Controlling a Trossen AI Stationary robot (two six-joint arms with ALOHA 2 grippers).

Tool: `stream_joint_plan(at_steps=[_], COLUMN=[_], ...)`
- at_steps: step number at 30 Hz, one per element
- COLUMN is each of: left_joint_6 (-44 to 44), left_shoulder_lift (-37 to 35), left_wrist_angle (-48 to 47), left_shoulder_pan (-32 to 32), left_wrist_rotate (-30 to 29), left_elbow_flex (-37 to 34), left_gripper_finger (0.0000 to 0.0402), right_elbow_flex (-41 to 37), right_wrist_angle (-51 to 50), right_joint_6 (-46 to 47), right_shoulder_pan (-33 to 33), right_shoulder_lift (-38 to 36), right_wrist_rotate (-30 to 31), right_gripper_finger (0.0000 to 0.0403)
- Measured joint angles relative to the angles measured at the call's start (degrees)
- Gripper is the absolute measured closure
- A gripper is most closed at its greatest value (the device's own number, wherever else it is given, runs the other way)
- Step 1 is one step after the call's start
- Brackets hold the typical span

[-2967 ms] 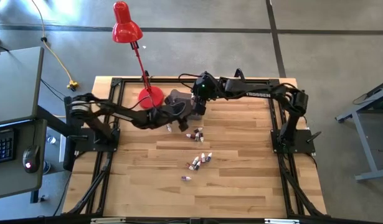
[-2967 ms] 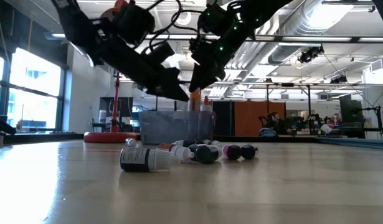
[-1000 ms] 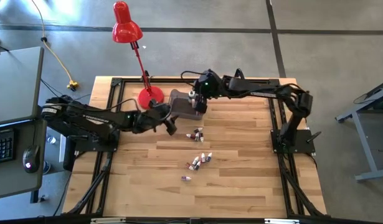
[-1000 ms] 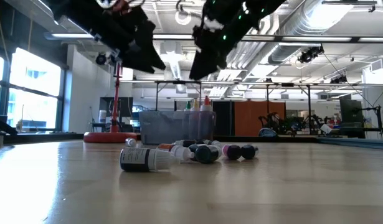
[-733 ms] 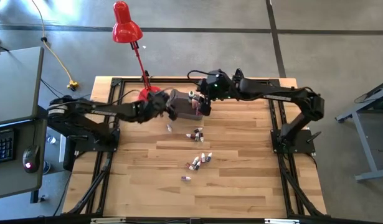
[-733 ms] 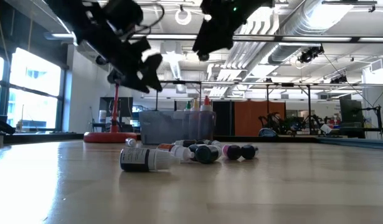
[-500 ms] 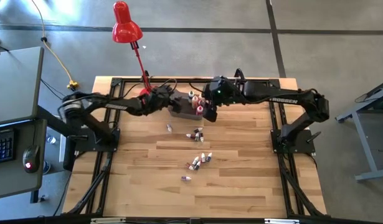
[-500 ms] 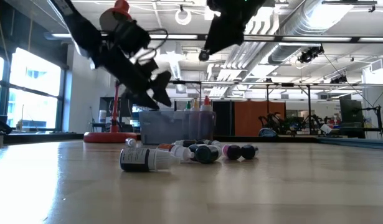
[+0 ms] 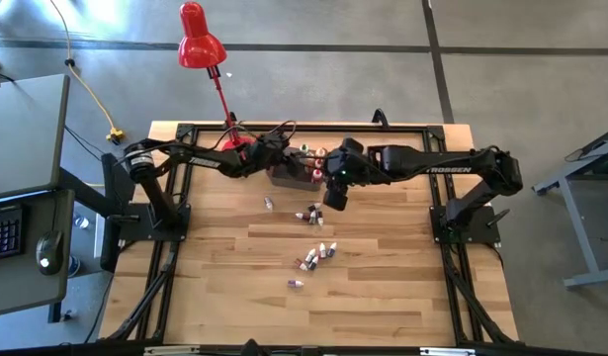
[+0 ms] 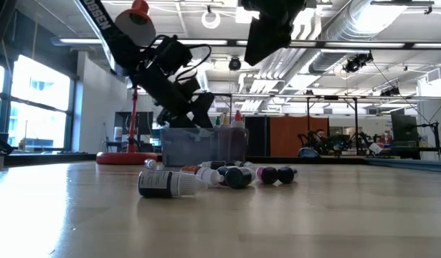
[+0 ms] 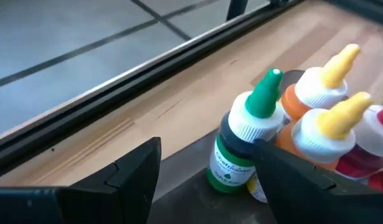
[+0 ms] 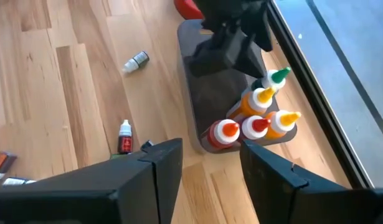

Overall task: Pick & Place food coloring
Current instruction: Adjust the large green food coloring bottle into the bin

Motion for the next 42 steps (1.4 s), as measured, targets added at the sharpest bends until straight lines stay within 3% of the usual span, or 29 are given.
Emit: stream_joint_plan(at_steps=[6,24,42], left_joint_6=[0.6,-1.5,0.0], left_shoulder_lift=[1.0,1.7,9.9], left_wrist_angle=[-9.1,-8.6,-9.1], left_shoulder_pan=[0.0,0.0,0.0], left_wrist_rotate=[-4.0,-6.8,-0.8], left_elbow_flex=[4.7,4.9,11.9], left_gripper_finger=[0.0152,0.0152,0.0152], right_elbow_flex=[0.0,0.0,0.0], right_wrist_angle=[-0.1,-0.2,-0.5], right_joint_6=[-0.4,-1.1,-1.9], right_shoulder_pan=[0.5,0.5,0.5], right_shoulder_lift=[0.0,0.0,0.0], right_wrist_rotate=[-0.4,-0.1,-0.2], right_gripper_finger=[0.0247,0.0252,0.0250])
